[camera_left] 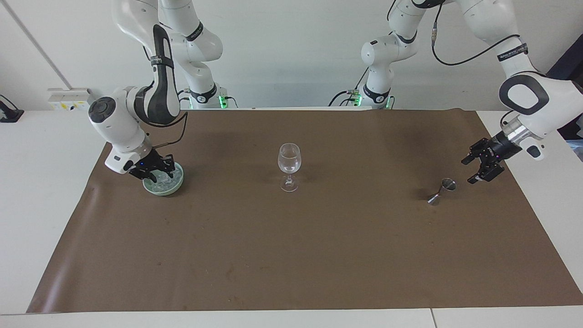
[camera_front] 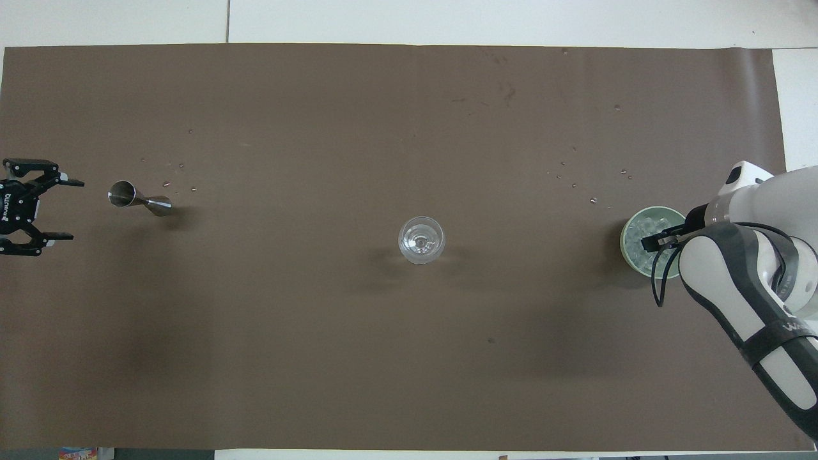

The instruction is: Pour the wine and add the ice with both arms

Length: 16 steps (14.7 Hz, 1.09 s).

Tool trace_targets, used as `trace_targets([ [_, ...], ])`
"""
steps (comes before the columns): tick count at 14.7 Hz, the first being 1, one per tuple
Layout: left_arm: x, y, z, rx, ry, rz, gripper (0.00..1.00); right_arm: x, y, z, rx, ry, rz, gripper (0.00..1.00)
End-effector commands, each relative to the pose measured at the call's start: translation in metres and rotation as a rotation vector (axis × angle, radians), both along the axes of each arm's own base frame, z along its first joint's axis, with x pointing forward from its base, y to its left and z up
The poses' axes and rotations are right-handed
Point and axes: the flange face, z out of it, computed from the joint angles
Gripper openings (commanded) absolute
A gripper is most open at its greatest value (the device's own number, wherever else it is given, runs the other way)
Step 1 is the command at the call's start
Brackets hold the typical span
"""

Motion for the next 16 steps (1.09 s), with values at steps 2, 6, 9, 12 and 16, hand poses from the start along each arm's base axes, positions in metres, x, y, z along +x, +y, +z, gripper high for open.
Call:
trace_targets([
  [2, 0.019, -0.032, 0.059, 0.112, -0.007, -0.159, 1.00, -0.007, -0.007, 0.001, 0.015, -0.018, 0.012, 0.54],
  [6, 0.028, -0.100, 0.102, 0.248, -0.060, -0.348, 1.00, -0.007, -0.005, 0.001, 0.016, -0.012, 0.013, 0.45],
  [9, 0.020, -0.152, 0.124, 0.352, -0.105, -0.540, 1.00, -0.007, -0.005, 0.000, 0.018, -0.007, 0.013, 0.45],
  [12, 0.012, -0.166, 0.141, 0.363, -0.155, -0.711, 1.00, -0.007, -0.002, 0.000, 0.018, -0.006, 0.018, 0.44],
  [16, 0.003, -0.171, 0.161, 0.365, -0.151, -0.847, 1.00, -0.007, 0.001, 0.001, 0.018, -0.006, 0.022, 0.37],
])
